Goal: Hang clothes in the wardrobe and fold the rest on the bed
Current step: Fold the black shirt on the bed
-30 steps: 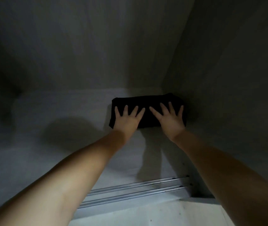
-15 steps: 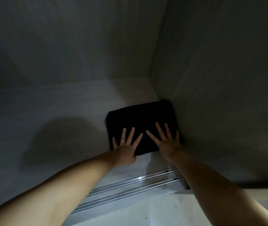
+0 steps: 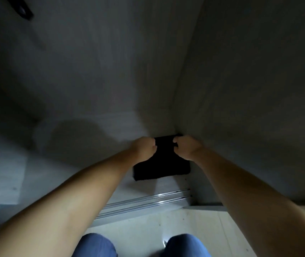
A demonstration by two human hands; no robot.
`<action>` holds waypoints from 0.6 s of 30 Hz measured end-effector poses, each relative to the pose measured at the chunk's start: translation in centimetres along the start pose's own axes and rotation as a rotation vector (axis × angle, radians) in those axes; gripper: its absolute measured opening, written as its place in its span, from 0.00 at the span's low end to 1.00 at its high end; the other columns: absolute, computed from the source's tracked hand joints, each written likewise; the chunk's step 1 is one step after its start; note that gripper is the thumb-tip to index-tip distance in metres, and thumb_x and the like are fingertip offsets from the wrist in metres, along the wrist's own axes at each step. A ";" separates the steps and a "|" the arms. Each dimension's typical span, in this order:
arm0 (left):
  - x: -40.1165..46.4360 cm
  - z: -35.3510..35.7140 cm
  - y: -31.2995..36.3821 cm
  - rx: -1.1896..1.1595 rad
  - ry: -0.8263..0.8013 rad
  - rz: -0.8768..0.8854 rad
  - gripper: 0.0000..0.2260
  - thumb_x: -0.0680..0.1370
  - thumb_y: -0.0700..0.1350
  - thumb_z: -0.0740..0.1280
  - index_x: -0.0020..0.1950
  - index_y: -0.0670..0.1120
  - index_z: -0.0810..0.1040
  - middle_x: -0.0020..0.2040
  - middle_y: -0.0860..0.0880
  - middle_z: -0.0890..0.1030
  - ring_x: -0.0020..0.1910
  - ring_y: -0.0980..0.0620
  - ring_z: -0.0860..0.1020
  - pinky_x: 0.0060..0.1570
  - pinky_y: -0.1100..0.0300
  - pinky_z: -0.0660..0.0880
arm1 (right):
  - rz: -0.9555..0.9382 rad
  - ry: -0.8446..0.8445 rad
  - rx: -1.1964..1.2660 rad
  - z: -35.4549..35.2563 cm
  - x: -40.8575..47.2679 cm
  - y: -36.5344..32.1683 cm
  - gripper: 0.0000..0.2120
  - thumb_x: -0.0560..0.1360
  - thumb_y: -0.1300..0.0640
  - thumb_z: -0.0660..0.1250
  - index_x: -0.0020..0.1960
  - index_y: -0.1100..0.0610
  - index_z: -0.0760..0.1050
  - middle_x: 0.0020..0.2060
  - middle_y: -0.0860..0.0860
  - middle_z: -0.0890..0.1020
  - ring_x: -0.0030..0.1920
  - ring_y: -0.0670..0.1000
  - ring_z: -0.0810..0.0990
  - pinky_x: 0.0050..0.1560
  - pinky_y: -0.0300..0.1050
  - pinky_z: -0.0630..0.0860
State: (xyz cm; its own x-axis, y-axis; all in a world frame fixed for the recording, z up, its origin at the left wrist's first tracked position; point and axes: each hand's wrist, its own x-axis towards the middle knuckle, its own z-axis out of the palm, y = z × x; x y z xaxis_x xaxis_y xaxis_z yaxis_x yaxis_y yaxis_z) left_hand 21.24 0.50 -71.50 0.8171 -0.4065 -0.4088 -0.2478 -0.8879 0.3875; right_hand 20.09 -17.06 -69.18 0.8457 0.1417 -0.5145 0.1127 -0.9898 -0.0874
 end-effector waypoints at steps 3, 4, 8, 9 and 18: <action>-4.5 -7.0 3.0 0.016 0.059 -0.038 0.15 0.82 0.47 0.55 0.54 0.39 0.77 0.56 0.39 0.79 0.55 0.40 0.77 0.50 0.53 0.73 | 0.000 0.103 -0.034 -6.3 -4.7 -1.9 0.16 0.81 0.50 0.55 0.62 0.57 0.74 0.54 0.57 0.79 0.55 0.57 0.78 0.47 0.45 0.71; -6.1 -9.1 3.9 0.019 0.081 -0.056 0.15 0.82 0.48 0.55 0.54 0.39 0.77 0.56 0.39 0.78 0.55 0.40 0.76 0.51 0.52 0.73 | 0.007 0.116 -0.038 -8.1 -6.3 -2.5 0.17 0.81 0.49 0.55 0.62 0.56 0.75 0.54 0.56 0.79 0.55 0.57 0.78 0.49 0.46 0.72; -12.8 -16.2 7.8 0.012 0.149 -0.101 0.16 0.82 0.49 0.55 0.52 0.40 0.78 0.55 0.40 0.79 0.55 0.41 0.77 0.48 0.53 0.73 | 0.028 0.202 -0.041 -14.7 -13.1 -4.2 0.16 0.80 0.48 0.55 0.58 0.54 0.76 0.54 0.57 0.80 0.55 0.59 0.79 0.49 0.47 0.74; -14.6 -17.6 8.5 0.001 0.165 -0.118 0.16 0.82 0.49 0.55 0.51 0.41 0.78 0.54 0.40 0.80 0.55 0.41 0.77 0.46 0.54 0.72 | 0.030 0.217 -0.041 -16.1 -14.8 -4.6 0.16 0.79 0.47 0.55 0.55 0.55 0.77 0.53 0.57 0.81 0.55 0.59 0.79 0.48 0.47 0.74; -26.4 -28.1 14.1 -0.024 0.177 -0.174 0.14 0.81 0.50 0.57 0.49 0.44 0.78 0.54 0.42 0.80 0.53 0.41 0.78 0.44 0.56 0.71 | 0.053 0.222 0.069 -24.7 -28.2 -7.2 0.18 0.79 0.45 0.56 0.52 0.56 0.77 0.52 0.57 0.82 0.54 0.59 0.79 0.47 0.46 0.74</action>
State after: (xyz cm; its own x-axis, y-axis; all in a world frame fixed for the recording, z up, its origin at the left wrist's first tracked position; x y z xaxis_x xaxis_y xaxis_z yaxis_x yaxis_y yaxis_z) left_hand 10.82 4.77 -32.10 0.9252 -0.2020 -0.3212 -0.0846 -0.9350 0.3444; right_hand 8.28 -14.34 -32.94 0.9442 0.0754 -0.3207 0.0359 -0.9912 -0.1275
